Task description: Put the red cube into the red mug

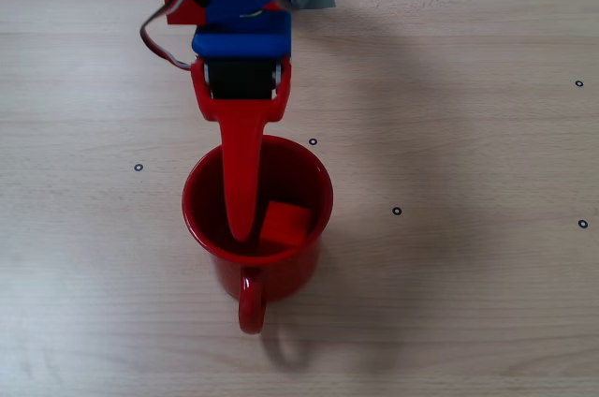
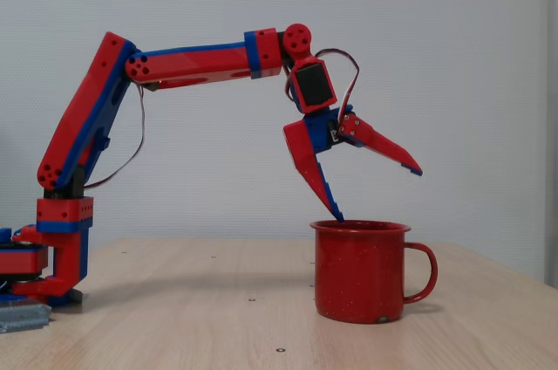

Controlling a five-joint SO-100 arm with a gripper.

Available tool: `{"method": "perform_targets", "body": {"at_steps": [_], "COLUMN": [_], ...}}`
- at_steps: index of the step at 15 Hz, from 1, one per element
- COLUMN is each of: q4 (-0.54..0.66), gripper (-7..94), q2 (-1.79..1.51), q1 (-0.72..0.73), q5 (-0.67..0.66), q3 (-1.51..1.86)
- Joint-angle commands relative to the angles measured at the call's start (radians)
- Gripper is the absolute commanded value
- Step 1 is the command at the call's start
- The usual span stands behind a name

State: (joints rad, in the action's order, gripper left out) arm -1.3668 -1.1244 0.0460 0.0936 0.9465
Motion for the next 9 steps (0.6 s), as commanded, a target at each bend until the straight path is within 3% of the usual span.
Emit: {"method": "perform_targets", "body": {"at_steps": [1, 2, 4, 5, 9], "q4": [0.009, 0.011, 0.009, -0.003, -0.069], "gripper": [45, 38, 10, 2, 0], "q2": [-0.198, -0.227, -0.282, -0.311, -0.430], "q1": [-0.006, -0.009, -0.018, -0.020, -0.035], "q5": [-0.005, 0.000, 0.026, 0.032, 0.000], "q3": [0.000, 0.003, 0.000, 0.002, 0.018]}}
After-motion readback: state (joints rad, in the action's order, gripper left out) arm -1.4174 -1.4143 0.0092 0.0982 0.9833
